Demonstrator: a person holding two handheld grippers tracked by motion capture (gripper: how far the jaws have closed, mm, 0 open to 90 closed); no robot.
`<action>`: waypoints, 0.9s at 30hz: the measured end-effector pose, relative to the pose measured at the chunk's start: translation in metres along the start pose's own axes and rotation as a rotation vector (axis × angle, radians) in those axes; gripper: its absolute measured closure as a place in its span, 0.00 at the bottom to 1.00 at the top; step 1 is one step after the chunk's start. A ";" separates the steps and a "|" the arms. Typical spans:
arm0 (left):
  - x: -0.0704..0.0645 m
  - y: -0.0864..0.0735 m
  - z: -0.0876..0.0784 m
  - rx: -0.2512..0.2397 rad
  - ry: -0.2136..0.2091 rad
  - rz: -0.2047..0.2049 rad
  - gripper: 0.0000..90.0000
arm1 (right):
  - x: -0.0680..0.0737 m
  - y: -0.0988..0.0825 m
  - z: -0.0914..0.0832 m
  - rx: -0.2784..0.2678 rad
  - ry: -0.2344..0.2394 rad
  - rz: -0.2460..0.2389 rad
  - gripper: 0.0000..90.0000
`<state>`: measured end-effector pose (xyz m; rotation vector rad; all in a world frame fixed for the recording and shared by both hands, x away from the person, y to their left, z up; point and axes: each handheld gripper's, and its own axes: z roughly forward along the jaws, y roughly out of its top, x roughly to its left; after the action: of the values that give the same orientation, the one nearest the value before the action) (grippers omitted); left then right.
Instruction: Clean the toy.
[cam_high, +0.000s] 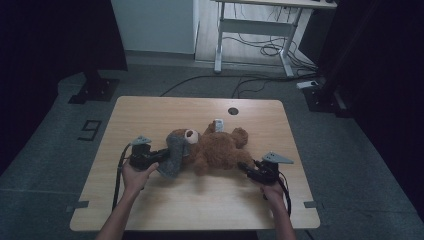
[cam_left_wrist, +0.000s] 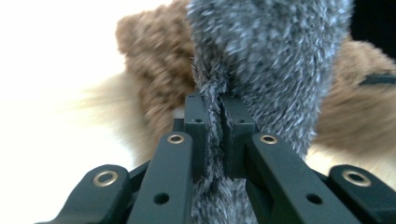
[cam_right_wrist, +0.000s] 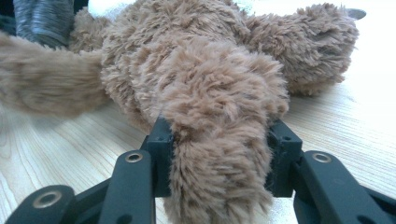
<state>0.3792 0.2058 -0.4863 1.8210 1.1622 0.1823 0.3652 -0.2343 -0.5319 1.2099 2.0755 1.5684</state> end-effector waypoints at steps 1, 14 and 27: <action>0.003 -0.003 0.000 0.002 0.005 -0.007 0.91 | 0.000 0.000 0.000 0.001 0.000 -0.001 0.60; 0.002 -0.008 -0.014 -0.031 -0.002 -0.016 0.91 | -0.001 0.001 -0.003 0.016 -0.003 -0.012 0.61; -0.112 0.061 0.038 -0.046 -0.169 0.185 0.92 | 0.000 0.001 -0.003 0.015 0.004 -0.026 0.62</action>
<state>0.3780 0.0891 -0.4235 1.8648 0.8657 0.1565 0.3632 -0.2363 -0.5297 1.1806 2.1013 1.5478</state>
